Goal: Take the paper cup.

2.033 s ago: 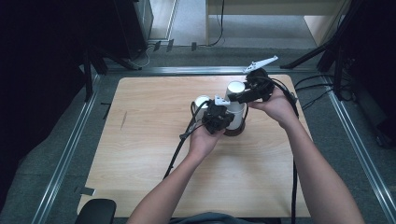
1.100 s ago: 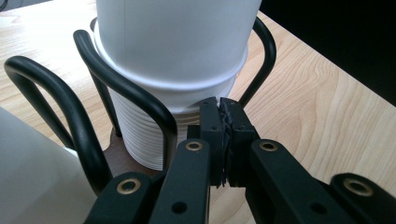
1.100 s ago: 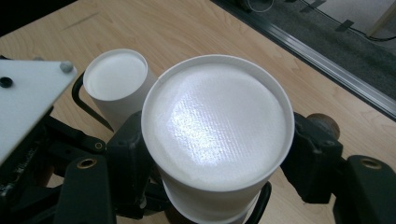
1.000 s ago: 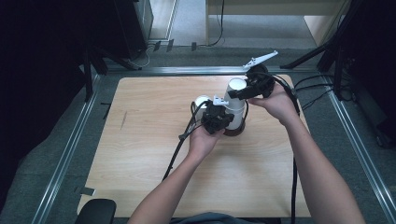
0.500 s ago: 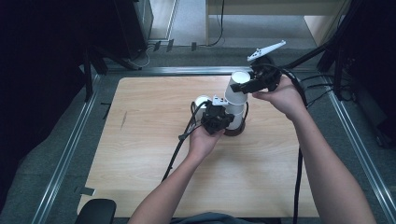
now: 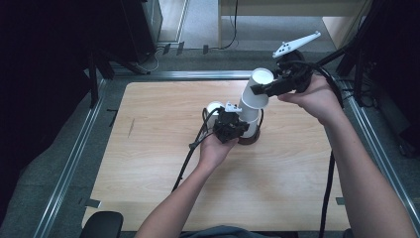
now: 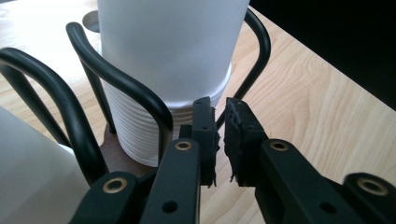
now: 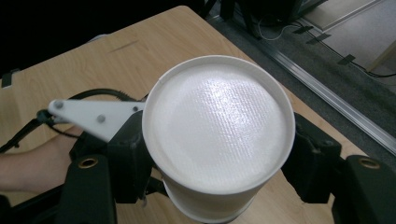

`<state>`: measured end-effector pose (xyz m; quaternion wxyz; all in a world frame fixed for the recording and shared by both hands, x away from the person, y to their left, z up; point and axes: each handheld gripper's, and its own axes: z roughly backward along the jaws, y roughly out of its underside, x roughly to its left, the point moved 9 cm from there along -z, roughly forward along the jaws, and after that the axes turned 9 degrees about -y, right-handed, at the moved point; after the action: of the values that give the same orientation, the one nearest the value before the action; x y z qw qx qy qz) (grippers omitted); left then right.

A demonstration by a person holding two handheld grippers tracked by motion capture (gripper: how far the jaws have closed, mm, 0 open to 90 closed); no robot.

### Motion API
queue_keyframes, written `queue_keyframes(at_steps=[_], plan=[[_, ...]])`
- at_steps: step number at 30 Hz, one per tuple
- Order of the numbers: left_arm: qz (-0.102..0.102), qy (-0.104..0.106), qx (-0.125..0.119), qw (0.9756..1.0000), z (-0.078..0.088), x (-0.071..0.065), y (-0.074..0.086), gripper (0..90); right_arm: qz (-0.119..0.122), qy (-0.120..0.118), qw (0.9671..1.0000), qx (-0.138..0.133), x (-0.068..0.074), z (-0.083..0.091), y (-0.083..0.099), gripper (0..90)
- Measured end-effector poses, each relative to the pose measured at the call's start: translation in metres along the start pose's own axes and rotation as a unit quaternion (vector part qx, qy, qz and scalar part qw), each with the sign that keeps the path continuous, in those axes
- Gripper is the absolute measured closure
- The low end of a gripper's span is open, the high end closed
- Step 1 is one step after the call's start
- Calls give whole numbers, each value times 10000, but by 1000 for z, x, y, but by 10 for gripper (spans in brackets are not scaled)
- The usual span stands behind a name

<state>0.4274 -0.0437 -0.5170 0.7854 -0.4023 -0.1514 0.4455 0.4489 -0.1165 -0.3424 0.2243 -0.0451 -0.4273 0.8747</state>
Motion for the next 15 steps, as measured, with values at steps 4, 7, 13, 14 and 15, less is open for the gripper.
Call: queue_keyframes(at_steps=[4, 7, 13, 14, 15], plan=[[-8, 56, -6, 10000, 3, 0, 0, 811, 87, -68, 9999, 46, 10, 8, 12, 329], [1, 199, 29, 9998, 7, -1, 1, 793, 113, -117, 9998, 73, 15, 11, 23, 329], [-73, 336, 121, 9993, 15, 0, 4, 761, 158, -242, 9994, 185, 24, 10, 48, 328], [-110, 351, 144, 9992, 17, 0, 5, 761, 158, -242, 9994, 185, 24, 10, 48, 328], [-214, 414, 198, 9987, 21, 0, 8, 735, 147, -311, 9992, 187, 27, 8, 54, 328]])
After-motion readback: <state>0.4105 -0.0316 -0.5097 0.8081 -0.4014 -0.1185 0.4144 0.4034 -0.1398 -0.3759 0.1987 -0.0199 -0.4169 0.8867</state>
